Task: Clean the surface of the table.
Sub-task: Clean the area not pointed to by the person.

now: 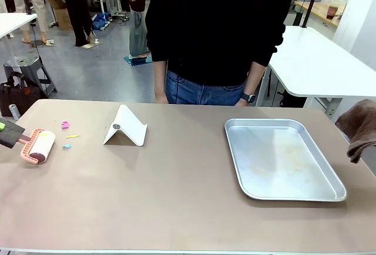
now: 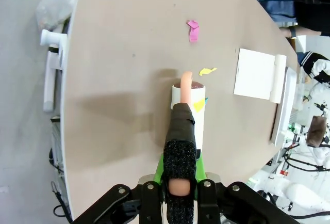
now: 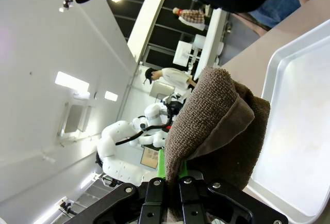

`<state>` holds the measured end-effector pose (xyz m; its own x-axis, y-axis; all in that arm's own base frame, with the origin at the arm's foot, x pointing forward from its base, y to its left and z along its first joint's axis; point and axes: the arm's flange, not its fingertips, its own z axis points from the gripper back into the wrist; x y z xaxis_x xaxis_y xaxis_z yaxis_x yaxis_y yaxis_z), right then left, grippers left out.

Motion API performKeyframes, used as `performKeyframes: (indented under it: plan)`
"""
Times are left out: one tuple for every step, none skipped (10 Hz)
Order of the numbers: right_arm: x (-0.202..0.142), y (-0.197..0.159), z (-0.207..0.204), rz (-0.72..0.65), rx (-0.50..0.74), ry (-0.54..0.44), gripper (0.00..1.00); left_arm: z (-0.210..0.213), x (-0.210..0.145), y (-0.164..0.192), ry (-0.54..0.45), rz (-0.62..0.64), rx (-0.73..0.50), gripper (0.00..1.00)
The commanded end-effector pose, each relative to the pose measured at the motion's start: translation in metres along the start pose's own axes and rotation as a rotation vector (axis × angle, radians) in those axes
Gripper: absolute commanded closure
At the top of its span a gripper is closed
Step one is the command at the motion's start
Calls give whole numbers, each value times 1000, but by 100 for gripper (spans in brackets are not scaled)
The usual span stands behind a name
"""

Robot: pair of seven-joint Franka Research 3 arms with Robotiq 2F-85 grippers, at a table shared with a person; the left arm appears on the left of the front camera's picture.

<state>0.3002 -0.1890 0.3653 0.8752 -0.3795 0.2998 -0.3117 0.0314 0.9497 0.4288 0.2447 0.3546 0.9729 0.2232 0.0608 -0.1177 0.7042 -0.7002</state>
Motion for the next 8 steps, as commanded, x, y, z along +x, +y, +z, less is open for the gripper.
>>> performKeyframes:
  plan:
    - [-1,5,2,10,4,1,93,-23,-9,-2,24,-3,72,77]
    - [-1,5,2,10,4,1,93,-33,-10,-8,30,-23,84,77]
    - [-1,5,2,10,4,1,93,-43,-10,-16,52,-44,74,77]
    - [-1,5,2,10,4,1,93,-53,-9,-23,83,-70,74,77]
    - [-1,5,2,10,4,1,93,-62,-8,-29,110,-90,82,77]
    - [-1,5,2,10,4,1,93,-70,-6,-34,127,-97,84,77]
    - [-1,5,2,10,4,1,93,-75,-3,-40,139,-107,77,77]
    - [-1,5,2,10,4,1,93,-79,0,-45,152,-113,61,77]
